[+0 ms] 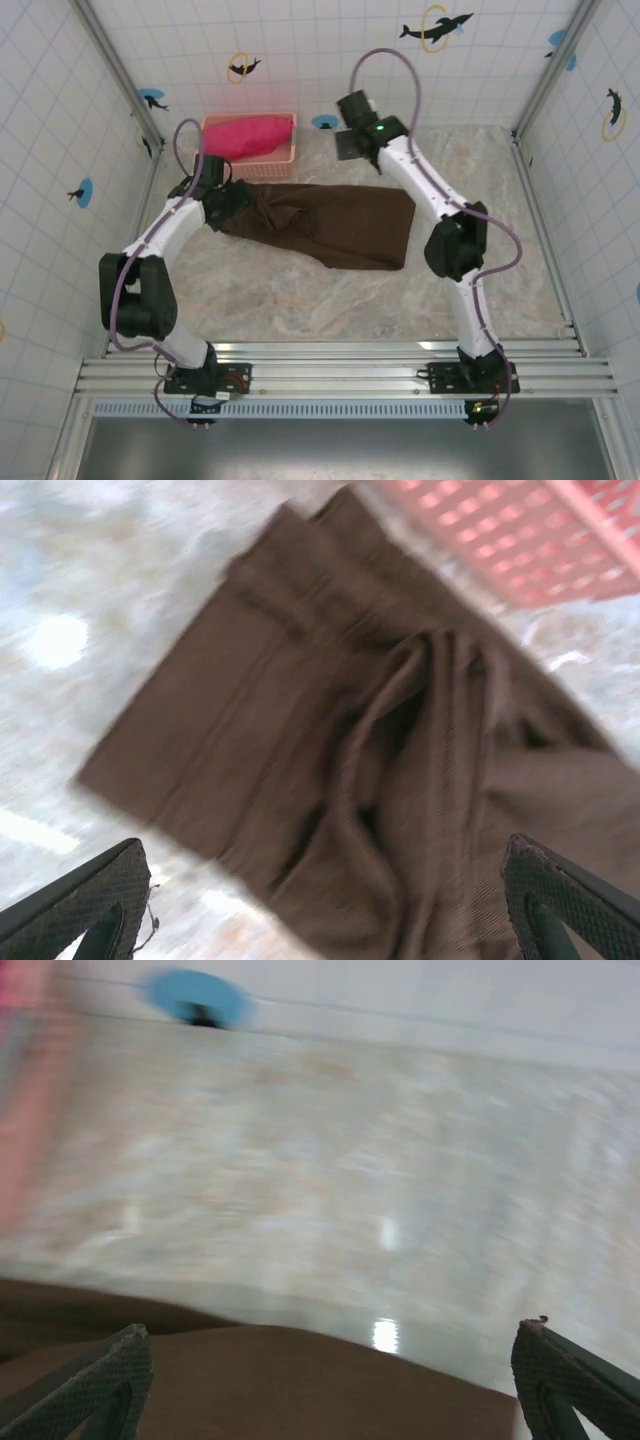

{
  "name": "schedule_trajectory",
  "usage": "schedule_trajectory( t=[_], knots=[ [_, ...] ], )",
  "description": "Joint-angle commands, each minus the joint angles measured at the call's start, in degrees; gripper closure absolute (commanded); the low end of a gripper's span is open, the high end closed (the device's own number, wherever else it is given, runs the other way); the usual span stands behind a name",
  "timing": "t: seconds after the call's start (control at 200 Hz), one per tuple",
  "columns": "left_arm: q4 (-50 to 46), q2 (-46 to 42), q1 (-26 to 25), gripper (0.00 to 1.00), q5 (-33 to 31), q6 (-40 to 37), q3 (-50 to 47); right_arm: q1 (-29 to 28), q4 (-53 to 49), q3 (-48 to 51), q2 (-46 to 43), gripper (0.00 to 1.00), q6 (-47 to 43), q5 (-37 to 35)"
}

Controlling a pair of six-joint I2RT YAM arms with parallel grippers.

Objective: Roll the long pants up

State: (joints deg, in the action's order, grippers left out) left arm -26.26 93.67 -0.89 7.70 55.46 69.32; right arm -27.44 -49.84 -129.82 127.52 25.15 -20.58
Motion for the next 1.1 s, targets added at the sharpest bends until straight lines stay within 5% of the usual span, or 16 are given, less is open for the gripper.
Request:
schedule_trajectory(
  t=[0.0,0.315,1.091],
  knots=[
    [5.8,5.6,0.4,0.07,5.6,1.8,5.8,1.5,-3.9,8.7,-3.2,0.04,1.4,3.6],
    [5.4,21.6,0.4,0.19,14.5,-1.7,20.3,7.6,1.7,28.4,-10.8,0.05,2.0,6.3],
    [-5.5,21.1,0.8,0.22,11.7,-12.9,17.0,8.2,3.9,35.1,-11.9,0.04,3.7,6.9]
  ],
)
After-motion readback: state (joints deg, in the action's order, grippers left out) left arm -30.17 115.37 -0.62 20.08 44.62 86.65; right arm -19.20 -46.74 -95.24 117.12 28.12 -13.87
